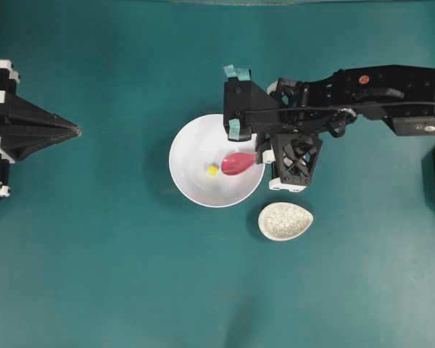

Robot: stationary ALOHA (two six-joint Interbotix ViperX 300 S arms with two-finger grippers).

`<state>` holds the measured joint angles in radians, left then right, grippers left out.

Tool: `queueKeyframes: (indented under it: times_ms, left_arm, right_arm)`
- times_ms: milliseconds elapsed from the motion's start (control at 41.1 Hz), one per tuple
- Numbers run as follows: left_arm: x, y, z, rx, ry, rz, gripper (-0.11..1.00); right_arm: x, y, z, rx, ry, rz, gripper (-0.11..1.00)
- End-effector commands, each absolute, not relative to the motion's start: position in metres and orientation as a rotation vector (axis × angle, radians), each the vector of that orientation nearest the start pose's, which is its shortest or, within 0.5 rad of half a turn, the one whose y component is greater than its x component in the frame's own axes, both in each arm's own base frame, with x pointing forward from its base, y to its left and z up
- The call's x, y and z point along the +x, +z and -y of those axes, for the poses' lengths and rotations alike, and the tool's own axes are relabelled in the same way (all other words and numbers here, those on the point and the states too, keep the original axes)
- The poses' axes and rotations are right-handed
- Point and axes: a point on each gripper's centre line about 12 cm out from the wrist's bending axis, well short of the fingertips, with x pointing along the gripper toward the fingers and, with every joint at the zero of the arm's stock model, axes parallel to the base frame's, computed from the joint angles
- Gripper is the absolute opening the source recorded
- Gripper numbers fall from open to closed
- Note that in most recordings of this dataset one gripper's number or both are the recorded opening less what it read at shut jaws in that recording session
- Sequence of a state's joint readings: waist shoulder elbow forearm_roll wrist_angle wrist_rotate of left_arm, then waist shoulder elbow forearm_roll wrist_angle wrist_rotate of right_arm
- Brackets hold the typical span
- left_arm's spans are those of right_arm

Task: Scoop the yellow hexagonal prism block from the bowl with a spoon using the right arm.
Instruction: 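Lower the spoon bowl into the white bowl beside the yellow block, then push the spoon under the yellow block toward the bowl's left rim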

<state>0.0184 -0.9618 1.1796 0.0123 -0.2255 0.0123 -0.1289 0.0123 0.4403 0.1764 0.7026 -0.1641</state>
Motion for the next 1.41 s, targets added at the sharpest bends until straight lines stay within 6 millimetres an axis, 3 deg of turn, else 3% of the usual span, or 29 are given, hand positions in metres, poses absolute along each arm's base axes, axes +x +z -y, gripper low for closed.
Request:
queueKeyframes:
  times_ms: [0, 535, 1387]
  left_arm:
    - [0.202, 0.295, -0.004, 0.026, 0.019, 0.038, 0.04]
    - [0.202, 0.295, -0.004, 0.026, 0.019, 0.038, 0.04]
    - [0.202, 0.296, -0.004, 0.026, 0.019, 0.046, 0.04]
  right_arm:
    - [0.385, 0.197, 0.037, 0.109, -0.002, -1.102, 0.24]
    - [0.399, 0.182, 0.039, 0.113, -0.011, -1.089, 0.24]
    - [0.419, 0.192, 0.034, 0.113, -0.019, -0.94, 0.24]
